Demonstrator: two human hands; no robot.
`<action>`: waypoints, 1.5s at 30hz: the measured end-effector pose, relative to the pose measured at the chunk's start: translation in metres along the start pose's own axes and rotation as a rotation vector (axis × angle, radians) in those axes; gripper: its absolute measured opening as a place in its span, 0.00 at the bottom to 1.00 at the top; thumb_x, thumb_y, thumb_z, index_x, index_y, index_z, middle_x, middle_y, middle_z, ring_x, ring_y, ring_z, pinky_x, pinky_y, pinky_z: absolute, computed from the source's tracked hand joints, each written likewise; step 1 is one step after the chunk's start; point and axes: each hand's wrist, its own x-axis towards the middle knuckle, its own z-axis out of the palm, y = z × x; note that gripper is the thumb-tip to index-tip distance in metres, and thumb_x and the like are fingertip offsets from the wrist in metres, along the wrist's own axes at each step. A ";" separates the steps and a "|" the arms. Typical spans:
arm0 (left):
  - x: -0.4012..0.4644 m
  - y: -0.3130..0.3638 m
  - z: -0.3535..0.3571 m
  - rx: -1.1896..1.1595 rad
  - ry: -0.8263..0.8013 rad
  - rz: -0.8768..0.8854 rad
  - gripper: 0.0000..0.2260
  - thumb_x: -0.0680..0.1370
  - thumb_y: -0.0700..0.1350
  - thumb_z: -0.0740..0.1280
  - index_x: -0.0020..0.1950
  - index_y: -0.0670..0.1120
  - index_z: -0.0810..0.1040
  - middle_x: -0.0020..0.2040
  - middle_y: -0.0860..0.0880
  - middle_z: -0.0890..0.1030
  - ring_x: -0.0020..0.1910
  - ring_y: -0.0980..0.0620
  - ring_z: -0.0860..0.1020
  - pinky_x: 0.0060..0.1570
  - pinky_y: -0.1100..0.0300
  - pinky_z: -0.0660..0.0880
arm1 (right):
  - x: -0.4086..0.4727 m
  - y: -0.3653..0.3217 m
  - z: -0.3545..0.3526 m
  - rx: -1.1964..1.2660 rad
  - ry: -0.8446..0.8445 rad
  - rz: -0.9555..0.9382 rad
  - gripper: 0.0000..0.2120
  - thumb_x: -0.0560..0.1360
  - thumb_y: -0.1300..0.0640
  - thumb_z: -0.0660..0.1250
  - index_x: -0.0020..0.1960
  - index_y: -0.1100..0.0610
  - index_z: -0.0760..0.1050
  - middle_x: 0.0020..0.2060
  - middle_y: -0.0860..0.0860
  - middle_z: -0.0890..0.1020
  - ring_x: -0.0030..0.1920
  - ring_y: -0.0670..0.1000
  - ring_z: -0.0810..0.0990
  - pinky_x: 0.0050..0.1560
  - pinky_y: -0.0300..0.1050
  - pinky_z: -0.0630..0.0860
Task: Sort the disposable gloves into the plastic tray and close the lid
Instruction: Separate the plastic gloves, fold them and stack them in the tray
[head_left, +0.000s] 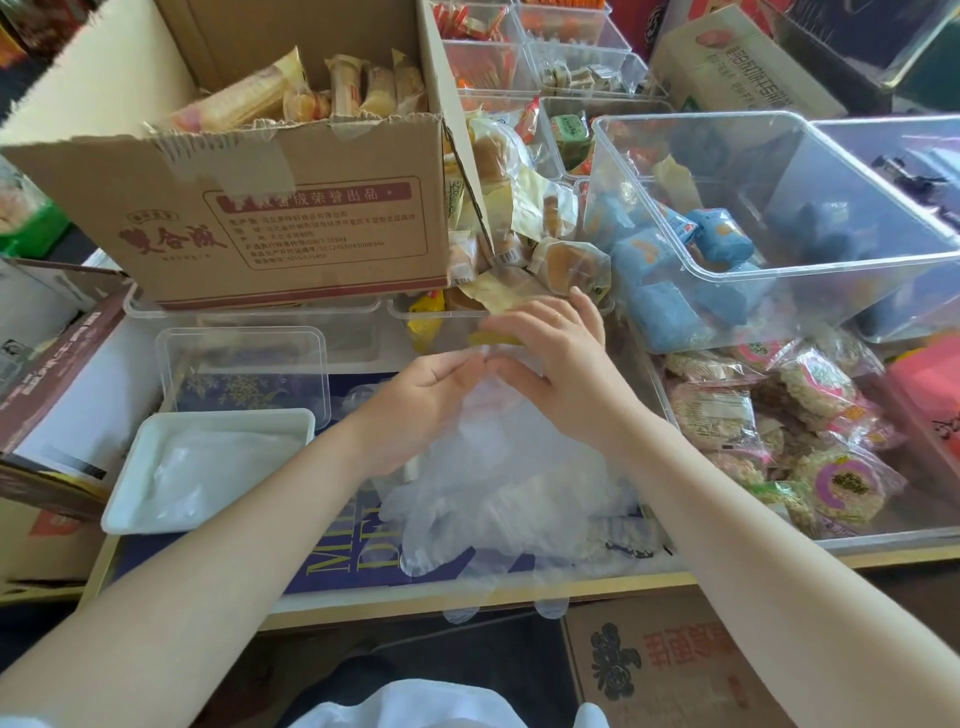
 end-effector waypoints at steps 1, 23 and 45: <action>0.001 0.000 -0.001 0.006 0.009 -0.001 0.14 0.80 0.52 0.57 0.56 0.51 0.80 0.49 0.56 0.82 0.51 0.59 0.78 0.56 0.62 0.70 | 0.002 0.001 -0.001 0.086 -0.018 -0.010 0.16 0.74 0.48 0.60 0.51 0.58 0.79 0.45 0.50 0.80 0.50 0.52 0.77 0.62 0.55 0.67; -0.013 -0.010 -0.019 0.073 0.062 -0.269 0.07 0.75 0.34 0.64 0.47 0.41 0.81 0.37 0.51 0.83 0.37 0.54 0.80 0.39 0.63 0.76 | -0.001 0.008 -0.012 0.411 -0.102 0.109 0.06 0.73 0.60 0.63 0.41 0.49 0.73 0.33 0.41 0.77 0.38 0.41 0.75 0.44 0.41 0.73; -0.011 -0.022 -0.002 0.452 0.201 -0.068 0.21 0.75 0.63 0.59 0.56 0.49 0.77 0.45 0.56 0.82 0.48 0.61 0.78 0.48 0.66 0.70 | 0.000 -0.007 0.015 0.267 -0.305 0.278 0.01 0.74 0.57 0.68 0.45 0.53 0.78 0.43 0.47 0.81 0.46 0.53 0.79 0.48 0.51 0.76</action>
